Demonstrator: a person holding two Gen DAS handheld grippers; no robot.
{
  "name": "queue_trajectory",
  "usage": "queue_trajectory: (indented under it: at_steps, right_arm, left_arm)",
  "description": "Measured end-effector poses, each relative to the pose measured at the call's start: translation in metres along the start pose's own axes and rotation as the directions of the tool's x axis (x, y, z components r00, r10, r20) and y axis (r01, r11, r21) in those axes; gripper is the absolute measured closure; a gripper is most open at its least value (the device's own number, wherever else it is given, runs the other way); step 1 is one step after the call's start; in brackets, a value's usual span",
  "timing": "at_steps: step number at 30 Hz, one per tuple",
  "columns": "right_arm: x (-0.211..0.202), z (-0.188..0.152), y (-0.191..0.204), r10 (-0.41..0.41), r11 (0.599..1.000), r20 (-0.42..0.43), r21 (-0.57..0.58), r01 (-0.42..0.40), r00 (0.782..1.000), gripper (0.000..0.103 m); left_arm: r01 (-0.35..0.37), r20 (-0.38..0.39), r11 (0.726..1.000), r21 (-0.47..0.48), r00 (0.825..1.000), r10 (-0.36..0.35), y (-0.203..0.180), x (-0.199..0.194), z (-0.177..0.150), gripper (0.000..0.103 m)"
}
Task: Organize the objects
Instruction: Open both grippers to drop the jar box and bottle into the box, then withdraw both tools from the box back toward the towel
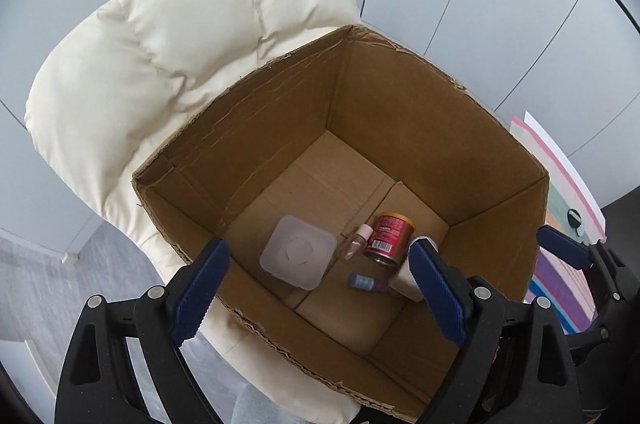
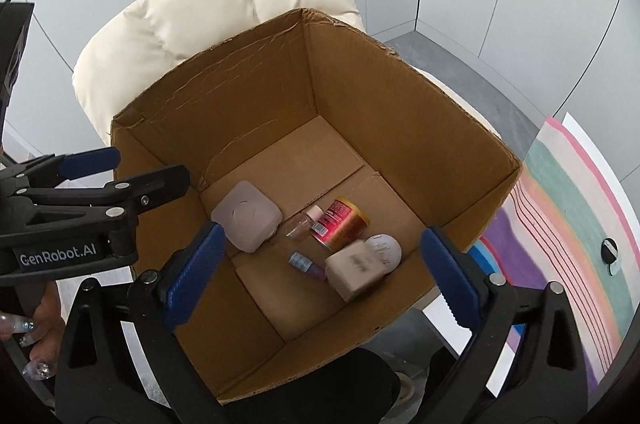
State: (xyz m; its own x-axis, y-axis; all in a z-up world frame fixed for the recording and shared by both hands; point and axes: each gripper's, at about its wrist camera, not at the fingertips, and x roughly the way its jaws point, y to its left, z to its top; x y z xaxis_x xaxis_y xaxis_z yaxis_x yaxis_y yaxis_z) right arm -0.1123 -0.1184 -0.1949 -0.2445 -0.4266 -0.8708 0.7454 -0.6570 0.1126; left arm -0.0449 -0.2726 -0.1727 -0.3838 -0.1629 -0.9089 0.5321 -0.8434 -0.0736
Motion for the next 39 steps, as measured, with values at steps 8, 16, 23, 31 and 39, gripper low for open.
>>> queue_trajectory:
  at_steps: [8,16,23,31,39]
  right_arm:
    - [-0.008,-0.002,-0.001,-0.012,1.000,0.005,0.005,0.012,1.000,0.003]
    - [-0.019,-0.010,0.000,-0.028,0.999,-0.007,0.021,0.028,1.000,0.003]
    - [-0.039,-0.029,0.004,-0.044,0.999,-0.012,0.027,0.044,0.999,0.003]
    - [-0.072,-0.071,0.009,-0.059,0.998,-0.009,0.023,0.059,0.998,0.003]
    - [-0.096,-0.102,-0.007,-0.086,0.992,0.015,0.091,0.084,0.996,0.003]
  left_arm:
    - [-0.008,0.010,1.000,0.015,1.000,0.008,-0.002,-0.003,-0.001,0.011]
    - [-0.013,0.002,0.999,0.043,1.000,0.013,0.003,-0.016,-0.013,0.011]
    - [-0.014,-0.006,0.998,0.058,1.000,0.015,0.007,-0.035,-0.035,0.011]
    - [0.015,0.064,0.994,0.112,0.998,-0.022,-0.002,-0.080,-0.080,0.011]
    - [0.025,0.059,0.983,0.183,0.998,-0.037,-0.021,-0.079,-0.097,0.011]
